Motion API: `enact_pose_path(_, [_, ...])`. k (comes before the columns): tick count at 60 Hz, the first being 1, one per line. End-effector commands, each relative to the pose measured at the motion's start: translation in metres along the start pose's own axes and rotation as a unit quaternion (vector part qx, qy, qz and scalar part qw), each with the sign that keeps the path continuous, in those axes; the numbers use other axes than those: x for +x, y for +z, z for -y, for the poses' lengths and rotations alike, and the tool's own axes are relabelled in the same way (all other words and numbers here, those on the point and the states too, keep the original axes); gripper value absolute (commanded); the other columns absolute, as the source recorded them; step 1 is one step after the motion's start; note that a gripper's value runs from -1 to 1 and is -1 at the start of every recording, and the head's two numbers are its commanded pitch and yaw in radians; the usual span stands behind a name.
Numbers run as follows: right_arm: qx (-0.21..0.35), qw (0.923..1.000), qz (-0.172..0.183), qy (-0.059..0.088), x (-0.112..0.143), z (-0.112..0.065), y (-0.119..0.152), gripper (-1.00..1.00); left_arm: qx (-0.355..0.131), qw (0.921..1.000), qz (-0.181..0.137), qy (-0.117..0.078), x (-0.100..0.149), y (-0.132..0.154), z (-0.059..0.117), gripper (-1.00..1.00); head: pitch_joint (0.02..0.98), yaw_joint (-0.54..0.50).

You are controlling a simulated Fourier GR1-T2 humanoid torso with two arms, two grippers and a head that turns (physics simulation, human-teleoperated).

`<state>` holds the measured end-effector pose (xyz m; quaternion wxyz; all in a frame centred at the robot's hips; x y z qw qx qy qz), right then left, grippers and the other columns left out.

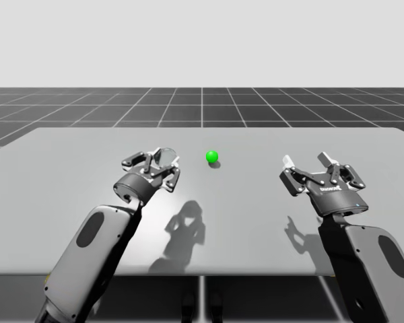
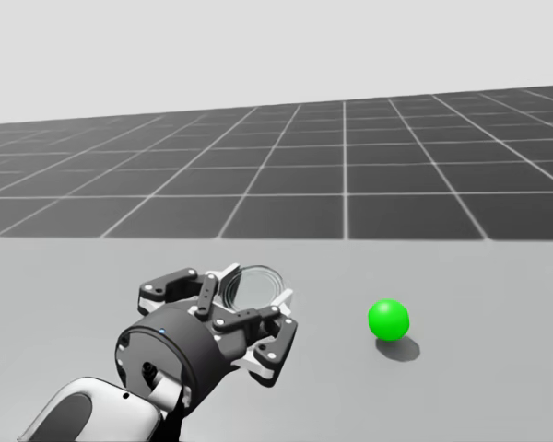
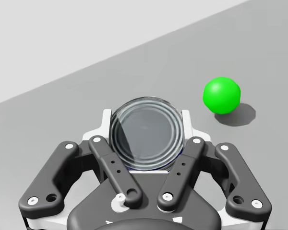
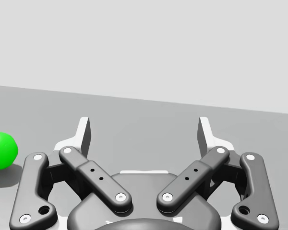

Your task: Watch the red light. When it turns green, pick up the object.

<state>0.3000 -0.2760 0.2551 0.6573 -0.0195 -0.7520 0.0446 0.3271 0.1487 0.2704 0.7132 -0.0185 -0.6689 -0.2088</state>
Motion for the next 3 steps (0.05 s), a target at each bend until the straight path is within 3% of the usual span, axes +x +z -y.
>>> enact_pose_path(1, [0.006,0.9999,-0.005,-0.010,-0.0010,0.0008,0.0004,-1.00,-0.010,0.9962,0.083,-0.025,0.0603,0.0005,-0.0079,1.00,0.407,0.16])
enact_pose_path(3, [0.008,0.9999,-0.006,-0.010,-0.0012,0.0006,0.0006,-1.00,-0.002,0.9950,0.096,-0.027,0.0670,0.0020,-0.0098,1.00,0.407,0.16])
